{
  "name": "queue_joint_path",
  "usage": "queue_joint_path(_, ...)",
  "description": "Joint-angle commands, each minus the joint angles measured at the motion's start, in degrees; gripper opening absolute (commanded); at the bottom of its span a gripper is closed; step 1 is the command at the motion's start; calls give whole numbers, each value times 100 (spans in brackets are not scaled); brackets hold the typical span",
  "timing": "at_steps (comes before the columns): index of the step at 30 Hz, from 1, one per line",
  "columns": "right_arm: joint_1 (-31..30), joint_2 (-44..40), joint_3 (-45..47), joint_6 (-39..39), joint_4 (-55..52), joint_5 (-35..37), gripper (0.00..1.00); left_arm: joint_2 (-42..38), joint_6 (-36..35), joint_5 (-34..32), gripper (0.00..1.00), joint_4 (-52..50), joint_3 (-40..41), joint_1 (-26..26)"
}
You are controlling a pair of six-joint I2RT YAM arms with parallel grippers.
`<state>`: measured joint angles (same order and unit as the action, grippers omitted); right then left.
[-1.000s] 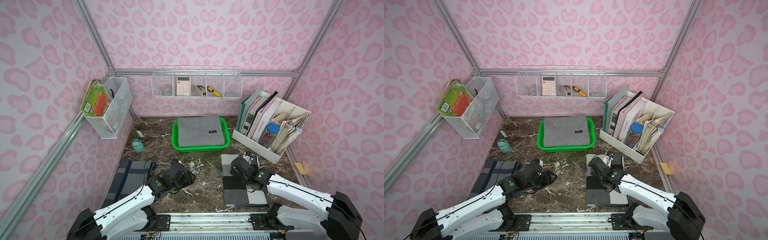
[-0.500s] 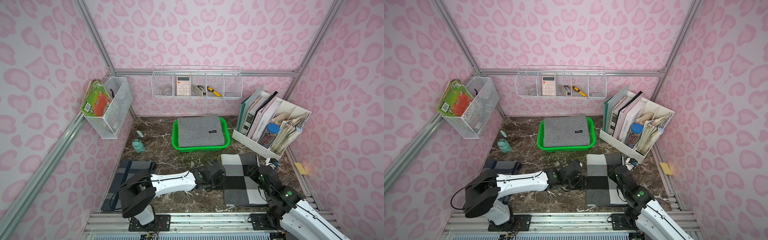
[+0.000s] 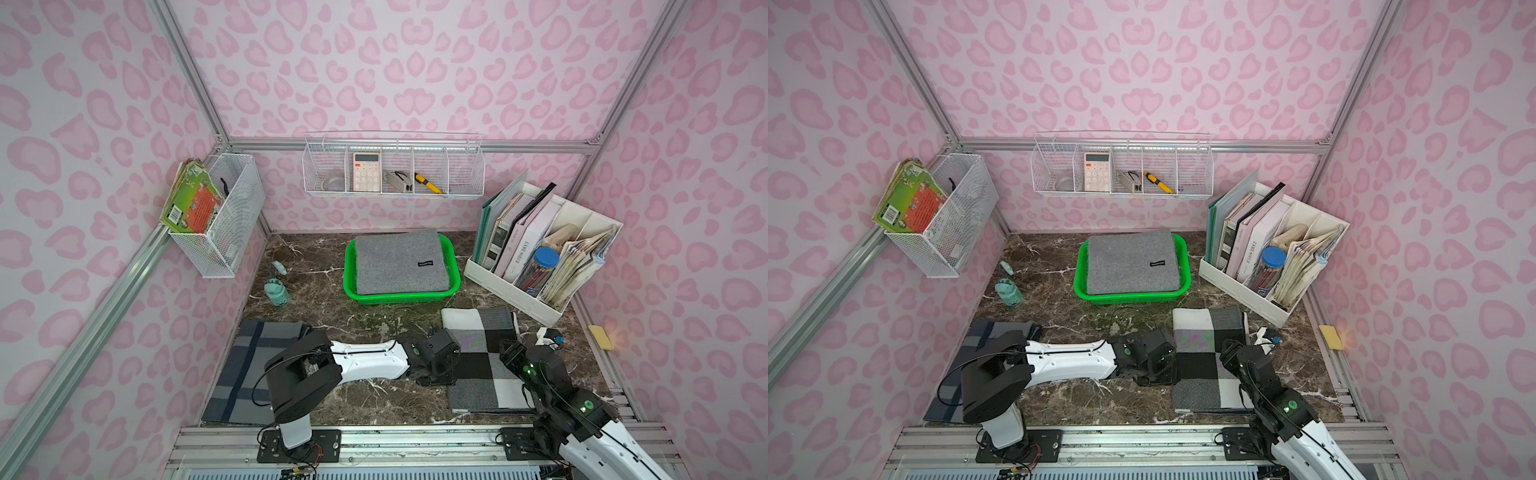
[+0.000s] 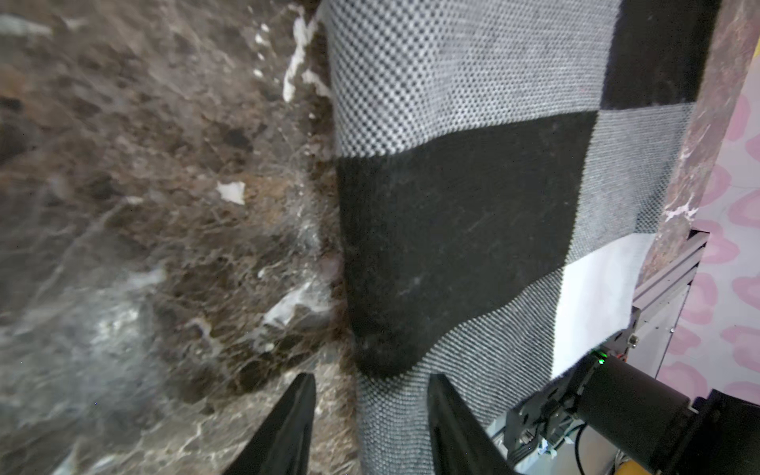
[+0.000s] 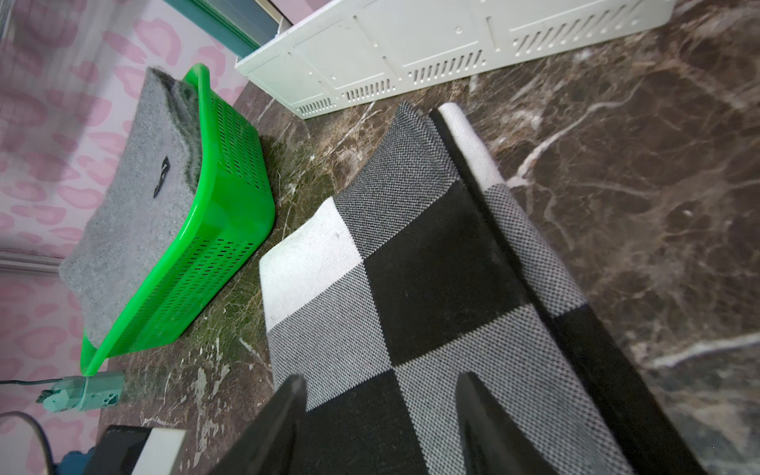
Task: Put the folded scarf in the basket
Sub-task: Move the scarf to the center of the board.
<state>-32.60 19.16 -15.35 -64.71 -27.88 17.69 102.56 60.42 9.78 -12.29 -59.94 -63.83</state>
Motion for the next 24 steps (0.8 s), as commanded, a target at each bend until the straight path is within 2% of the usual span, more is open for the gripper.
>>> queue_joint_path(1, 3, -247, 42, -178, -293, 47, 61, 120, 66, 179, 40, -49, -62, -80)
queue_joint_path(3, 10, -470, 97, -243, -422, 37, 60, 197, 62, 309, 38, 1, -74, -103)
queue_joint_path(7, 16, -915, 185, -296, -576, -64, 59, 199, 34, 513, 22, 236, 0, -108)
queue_joint_path(9, 15, -1106, 213, -314, -654, -104, 59, 139, -83, 373, 13, -29, -41, -87)
queue_joint_path(11, 17, -1222, 236, -315, -675, -133, 59, 19, -161, 215, 0, -434, -61, -11)
queue_joint_path(14, 16, -1202, 295, -269, -544, -207, 59, -416, -126, -87, 0, -803, 293, 275)
queue_joint_path(19, 15, -570, 312, -16, 106, -496, 60, -1620, -228, -680, 0, -1548, 1079, 1312)
queue_joint_path(20, 17, -410, 305, 45, 264, -551, 60, -1837, -273, -682, 3, -1615, 1189, 1553)
queue_joint_path(22, 17, -2, 251, 177, 575, -630, 60, -2227, -427, -602, 50, -1719, 1368, 2013)
queue_joint_path(23, 17, 167, 198, 246, 693, -644, 60, -2355, -504, -630, 62, -1852, 1367, 2154)
queue_joint_path(24, 17, 377, 139, 331, 807, -649, 60, -2471, -567, -726, 70, -2055, 1323, 2273)
